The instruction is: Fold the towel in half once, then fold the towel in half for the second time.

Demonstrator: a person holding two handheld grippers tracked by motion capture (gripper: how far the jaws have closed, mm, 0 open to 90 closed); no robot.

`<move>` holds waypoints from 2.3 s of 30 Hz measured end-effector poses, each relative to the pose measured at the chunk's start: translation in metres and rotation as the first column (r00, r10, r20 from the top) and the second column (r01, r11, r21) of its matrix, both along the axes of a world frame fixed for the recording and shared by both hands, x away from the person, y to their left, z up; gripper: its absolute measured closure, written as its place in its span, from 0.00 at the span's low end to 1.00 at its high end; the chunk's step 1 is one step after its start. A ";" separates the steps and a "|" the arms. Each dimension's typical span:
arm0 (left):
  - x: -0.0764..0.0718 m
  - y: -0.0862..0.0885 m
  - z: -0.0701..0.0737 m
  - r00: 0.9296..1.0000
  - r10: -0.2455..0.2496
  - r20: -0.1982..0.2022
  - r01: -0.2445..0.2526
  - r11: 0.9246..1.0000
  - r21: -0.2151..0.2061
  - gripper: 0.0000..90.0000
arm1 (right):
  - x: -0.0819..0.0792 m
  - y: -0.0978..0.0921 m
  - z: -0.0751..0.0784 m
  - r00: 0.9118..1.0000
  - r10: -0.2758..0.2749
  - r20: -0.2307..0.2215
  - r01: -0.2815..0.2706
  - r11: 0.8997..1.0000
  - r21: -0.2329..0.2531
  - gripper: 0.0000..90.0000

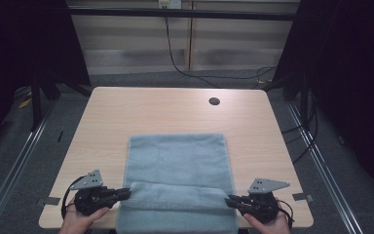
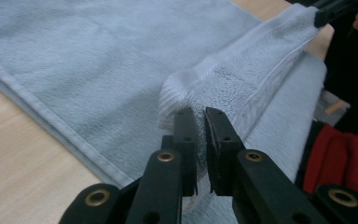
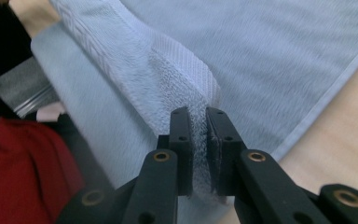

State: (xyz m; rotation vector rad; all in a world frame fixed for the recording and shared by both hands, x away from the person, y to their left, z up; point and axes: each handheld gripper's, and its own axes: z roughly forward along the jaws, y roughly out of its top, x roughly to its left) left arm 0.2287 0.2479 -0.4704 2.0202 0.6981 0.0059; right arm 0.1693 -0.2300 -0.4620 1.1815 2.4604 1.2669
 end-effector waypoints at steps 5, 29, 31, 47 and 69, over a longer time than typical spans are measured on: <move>-0.022 0.002 -0.010 0.998 -0.049 -0.036 0.050 0.998 0.043 0.90 | -0.021 -0.002 -0.002 0.998 0.059 -0.025 -0.060 0.998 -0.030 0.85; 0.083 -0.042 -0.007 0.999 0.001 -0.052 0.004 0.995 0.098 0.73 | 0.090 0.008 -0.005 1.000 -0.008 0.005 0.008 1.000 0.017 0.72; 0.096 -0.044 -0.009 0.999 0.016 -0.052 -0.010 0.993 0.118 0.73 | 0.104 0.006 -0.008 0.999 -0.039 -0.002 0.039 0.999 -0.007 0.69; 0.121 -0.035 -0.034 0.994 0.102 -0.049 -0.096 0.989 0.112 0.75 | 0.155 0.028 -0.037 1.000 -0.023 -0.010 0.022 0.994 -0.105 0.61; 0.067 -0.024 -0.030 0.997 0.016 -0.073 -0.009 0.996 0.092 0.73 | 0.098 0.022 -0.032 0.997 0.048 -0.062 -0.054 0.994 -0.095 0.65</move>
